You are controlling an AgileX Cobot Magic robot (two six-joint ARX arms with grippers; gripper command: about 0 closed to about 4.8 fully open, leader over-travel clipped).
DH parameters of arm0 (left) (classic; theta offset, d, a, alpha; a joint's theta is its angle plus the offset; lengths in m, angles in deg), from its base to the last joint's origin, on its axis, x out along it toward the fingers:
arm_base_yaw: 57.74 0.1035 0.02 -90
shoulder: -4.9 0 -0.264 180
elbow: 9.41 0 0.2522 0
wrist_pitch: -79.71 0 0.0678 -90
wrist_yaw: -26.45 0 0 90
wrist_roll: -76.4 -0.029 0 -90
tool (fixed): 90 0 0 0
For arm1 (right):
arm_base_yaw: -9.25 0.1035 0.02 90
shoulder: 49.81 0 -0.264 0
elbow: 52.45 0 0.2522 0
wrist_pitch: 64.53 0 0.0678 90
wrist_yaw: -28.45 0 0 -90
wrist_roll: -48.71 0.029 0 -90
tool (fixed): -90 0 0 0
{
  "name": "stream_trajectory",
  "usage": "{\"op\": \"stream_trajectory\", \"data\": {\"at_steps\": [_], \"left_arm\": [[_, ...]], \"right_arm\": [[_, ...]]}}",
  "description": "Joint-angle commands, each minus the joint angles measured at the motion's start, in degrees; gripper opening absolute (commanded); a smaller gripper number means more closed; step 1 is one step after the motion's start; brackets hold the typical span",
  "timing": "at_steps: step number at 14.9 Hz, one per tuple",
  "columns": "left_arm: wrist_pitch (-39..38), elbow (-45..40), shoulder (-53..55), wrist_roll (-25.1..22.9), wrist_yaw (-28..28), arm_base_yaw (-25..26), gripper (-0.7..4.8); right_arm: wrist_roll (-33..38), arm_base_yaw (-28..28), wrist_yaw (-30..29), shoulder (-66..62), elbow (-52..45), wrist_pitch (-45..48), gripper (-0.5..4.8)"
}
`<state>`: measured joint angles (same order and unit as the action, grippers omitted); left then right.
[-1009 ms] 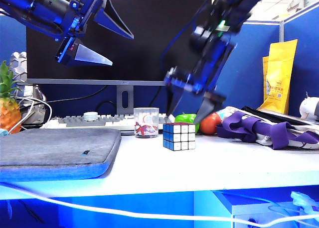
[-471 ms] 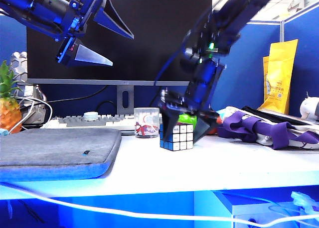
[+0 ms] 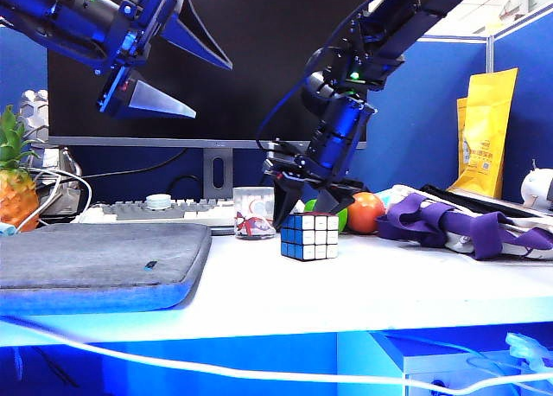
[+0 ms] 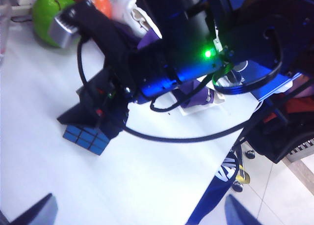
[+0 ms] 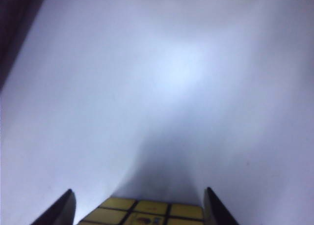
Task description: Rotate the Rubik's Cube so that its red face is facing towards you.
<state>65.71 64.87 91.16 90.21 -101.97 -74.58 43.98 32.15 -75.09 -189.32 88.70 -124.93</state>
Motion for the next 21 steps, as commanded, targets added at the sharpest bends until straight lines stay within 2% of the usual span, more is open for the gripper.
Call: {"op": "stream_trajectory", "data": {"at_steps": [1, 3, 4, 9, 11, 14, 18, 21], "left_arm": [[-1.1, 0.2, -0.2, -0.1, -0.4, 0.0, 4.79], [-1.3, 0.2, -0.2, -0.1, -0.4, 0.0, 4.79], [-1.6, 0.2, -0.2, -0.1, -0.4, 0.0, 4.79], [-1.9, 0.2, -0.5, -0.3, 0.2, 0.0, 4.79], [-1.8, 0.2, -2.4, -0.7, 1.5, 0.0, 4.79], [-1.8, 0.1, -6.1, -1.5, 4.8, 0.0, 4.79], [-2.3, 0.0, -11.8, -3.7, 9.1, 0.0, 4.79], [-2.7, 0.0, -12.8, -4.2, 9.3, 0.0, 4.79]], "right_arm": [[-1.4, 0.5, 2.2, -0.7, -0.1, -4.4, 2.48], [-1.6, 0.5, 2.3, -0.7, -0.1, -4.4, 2.35], [-1.6, 0.5, 2.3, -0.7, 0.0, -3.3, 1.69], [0.7, 0.4, 5.1, 0.2, 6.5, 2.0, 1.65], [0.9, 0.3, 8.8, 4.3, 8.2, 9.1, 1.16], [1.1, 0.3, 11.1, 9.0, 8.2, 12.7, 1.16], [1.6, 1.0, 11.1, 14.0, 8.2, 15.6, 1.16], [-3.0, 2.6, 12.7, 21.2, 8.2, 13.0, 1.16]]}}
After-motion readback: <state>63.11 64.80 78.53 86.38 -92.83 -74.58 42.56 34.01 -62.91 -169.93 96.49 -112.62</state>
